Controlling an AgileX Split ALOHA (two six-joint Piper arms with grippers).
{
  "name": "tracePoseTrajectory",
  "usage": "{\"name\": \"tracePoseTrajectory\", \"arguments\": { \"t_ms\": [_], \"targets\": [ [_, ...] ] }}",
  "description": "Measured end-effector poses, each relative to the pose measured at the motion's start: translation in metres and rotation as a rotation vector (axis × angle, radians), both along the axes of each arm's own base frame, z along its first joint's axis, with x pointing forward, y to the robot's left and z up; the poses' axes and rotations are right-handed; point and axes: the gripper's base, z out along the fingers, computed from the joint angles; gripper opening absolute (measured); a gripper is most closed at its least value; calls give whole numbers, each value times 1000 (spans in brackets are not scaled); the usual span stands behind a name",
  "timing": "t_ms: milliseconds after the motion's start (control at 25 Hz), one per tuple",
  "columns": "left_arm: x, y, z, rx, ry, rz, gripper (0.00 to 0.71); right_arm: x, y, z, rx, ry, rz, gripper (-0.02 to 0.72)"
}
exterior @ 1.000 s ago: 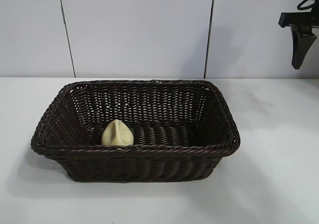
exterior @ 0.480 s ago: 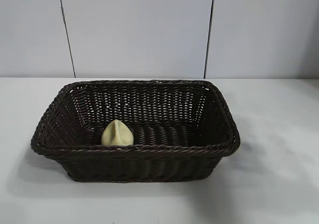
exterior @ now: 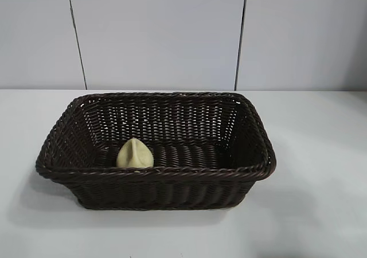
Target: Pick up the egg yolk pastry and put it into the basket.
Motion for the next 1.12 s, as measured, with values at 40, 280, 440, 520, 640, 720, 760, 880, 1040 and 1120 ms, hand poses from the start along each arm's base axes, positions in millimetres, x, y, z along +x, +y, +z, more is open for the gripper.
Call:
{"name": "tracePoseTrajectory", "arguments": {
  "t_ms": [40,280,440,520,640,720,760,880,1040,1120],
  "targets": [
    [0,0,0,0,0,0,598,-7,0,-1,-1,-21,0,486],
    [0,0,0,0,0,0,598,-44,2,8,-11,-244,1,486],
    [0,0,0,0,0,0,598,-66,3,11,-16,-383,1,486],
    [0,0,0,0,0,0,598,-76,3,11,-18,-448,1,486],
    [0,0,0,0,0,0,598,-84,4,11,-20,-496,2,486],
    [0,0,0,0,0,0,598,-85,4,11,-18,-496,9,486],
    [0,0,0,0,0,0,598,-85,4,11,-18,-496,10,486],
    [0,0,0,0,0,0,598,-85,4,11,-14,-496,23,486],
    [0,0,0,0,0,0,598,-85,4,11,-14,-496,24,486],
    [0,0,0,0,0,0,598,-85,4,11,-12,-496,25,486]
  ]
}}
